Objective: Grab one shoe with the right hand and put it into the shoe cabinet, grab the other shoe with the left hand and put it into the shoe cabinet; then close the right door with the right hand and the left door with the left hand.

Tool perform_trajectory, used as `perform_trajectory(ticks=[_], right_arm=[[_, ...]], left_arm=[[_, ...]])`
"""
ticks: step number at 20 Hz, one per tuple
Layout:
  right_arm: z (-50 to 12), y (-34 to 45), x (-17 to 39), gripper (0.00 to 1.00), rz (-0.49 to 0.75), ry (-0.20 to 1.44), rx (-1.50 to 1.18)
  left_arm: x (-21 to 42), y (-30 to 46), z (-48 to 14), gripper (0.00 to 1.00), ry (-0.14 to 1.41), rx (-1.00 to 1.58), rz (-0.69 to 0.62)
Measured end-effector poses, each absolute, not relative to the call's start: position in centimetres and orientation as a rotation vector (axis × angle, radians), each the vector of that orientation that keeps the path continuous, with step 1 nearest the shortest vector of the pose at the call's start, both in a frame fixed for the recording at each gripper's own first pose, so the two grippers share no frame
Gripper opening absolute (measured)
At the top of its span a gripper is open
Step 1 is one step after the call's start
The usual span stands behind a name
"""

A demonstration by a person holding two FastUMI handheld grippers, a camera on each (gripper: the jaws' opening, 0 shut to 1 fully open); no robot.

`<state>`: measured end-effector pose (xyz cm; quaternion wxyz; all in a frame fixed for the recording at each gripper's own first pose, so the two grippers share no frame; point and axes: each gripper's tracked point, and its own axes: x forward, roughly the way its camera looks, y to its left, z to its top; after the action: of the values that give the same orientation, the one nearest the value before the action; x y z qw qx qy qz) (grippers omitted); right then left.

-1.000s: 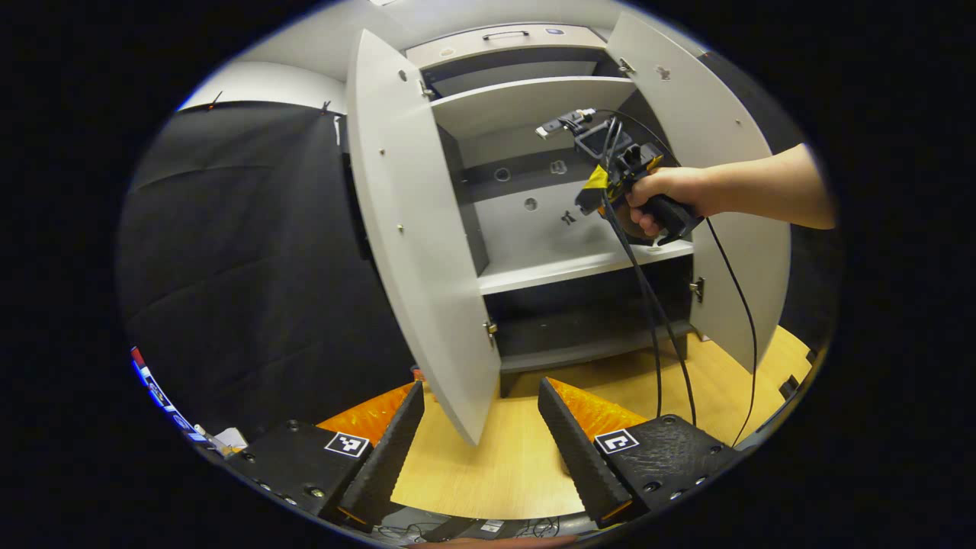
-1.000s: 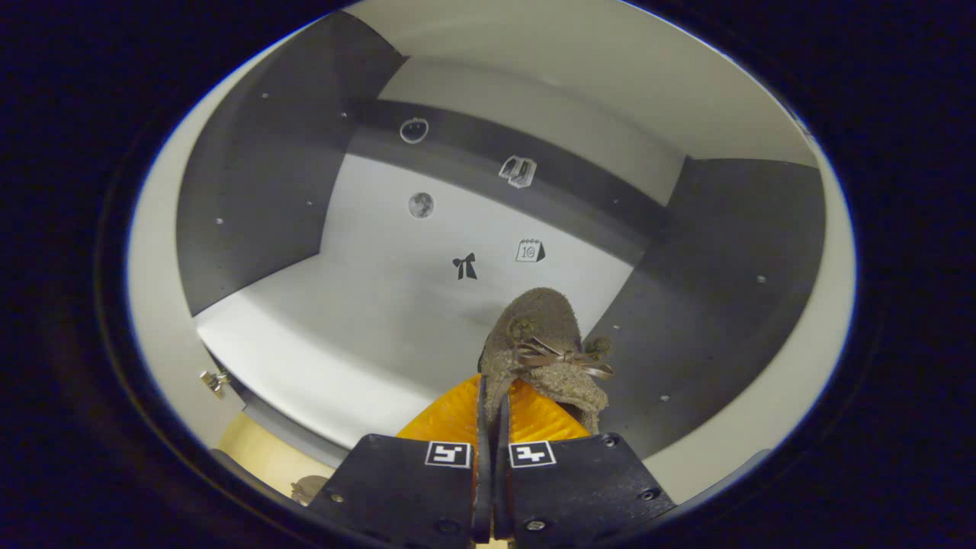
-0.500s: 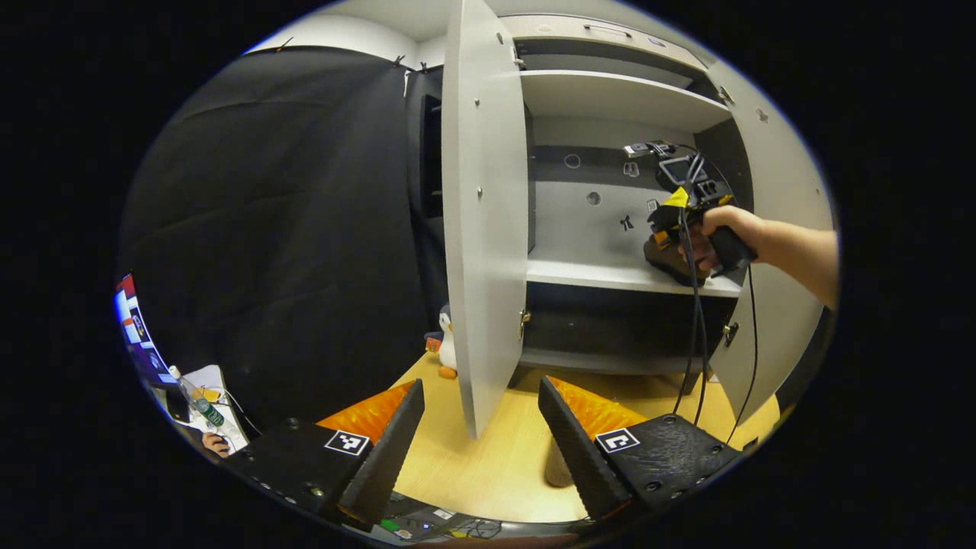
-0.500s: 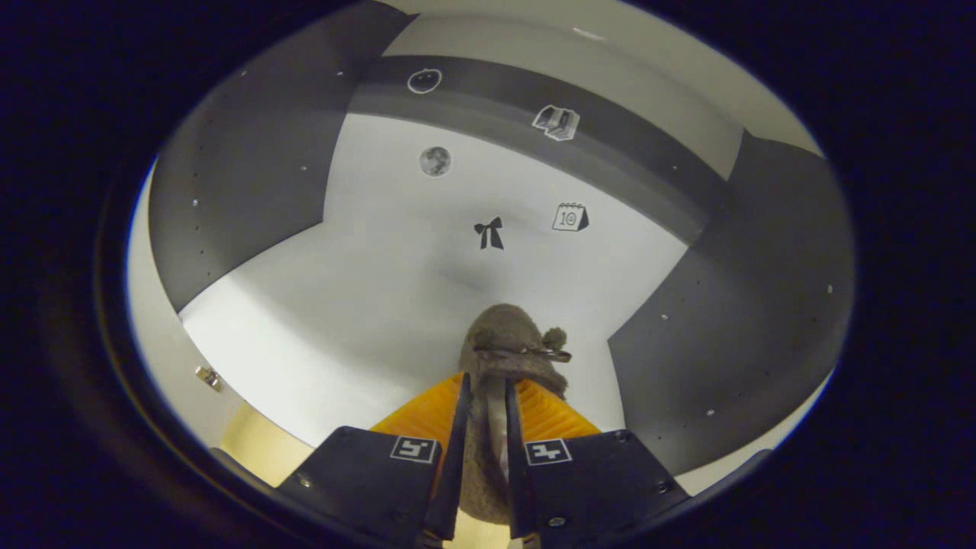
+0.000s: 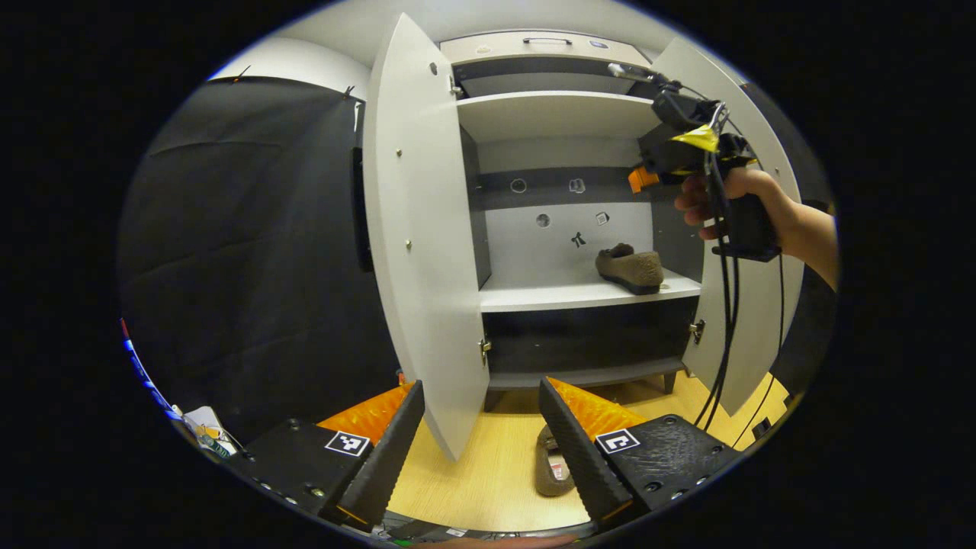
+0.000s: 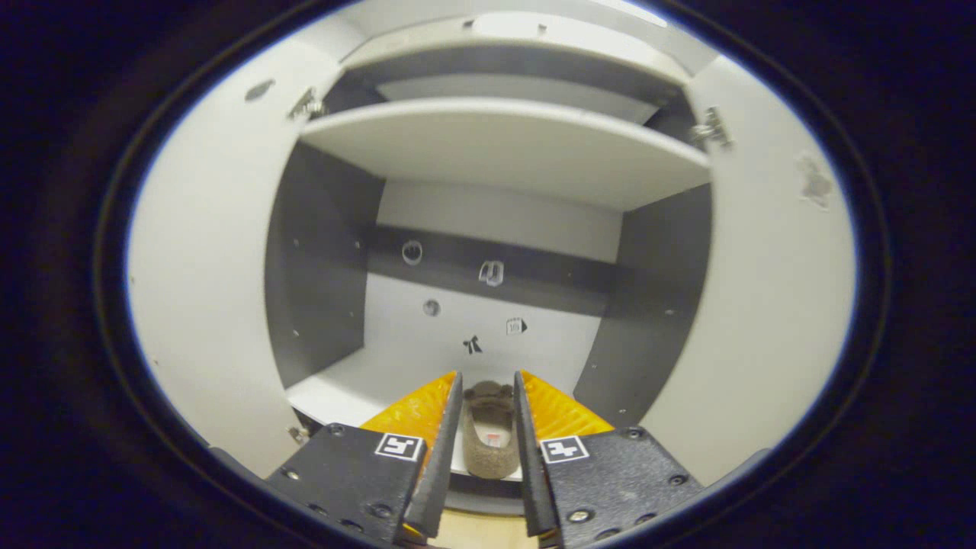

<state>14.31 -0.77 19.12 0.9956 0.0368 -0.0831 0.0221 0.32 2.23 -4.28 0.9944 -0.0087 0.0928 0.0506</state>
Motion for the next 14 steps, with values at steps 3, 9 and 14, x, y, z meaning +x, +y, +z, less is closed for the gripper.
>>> perform_trajectory(ticks=[3, 9, 14], right_arm=[[15.9, -1.5, 9.1, 0.73, 0.045, -0.178, 0.091], [6.9, -3.4, -2.6, 0.8, -0.064, -0.156, 0.07], [4.1, -3.6, -4.7, 0.82, -0.081, -0.102, 0.176]], left_arm=[[0.8, 0.5, -3.2, 0.92, 0.151, -0.002, 0.023], [-0.1, -1.3, -1.9, 0.92, 0.079, 0.031, -0.079], [-0.3, -2.9, -2.3, 0.92, 0.087, 0.048, -0.136]])
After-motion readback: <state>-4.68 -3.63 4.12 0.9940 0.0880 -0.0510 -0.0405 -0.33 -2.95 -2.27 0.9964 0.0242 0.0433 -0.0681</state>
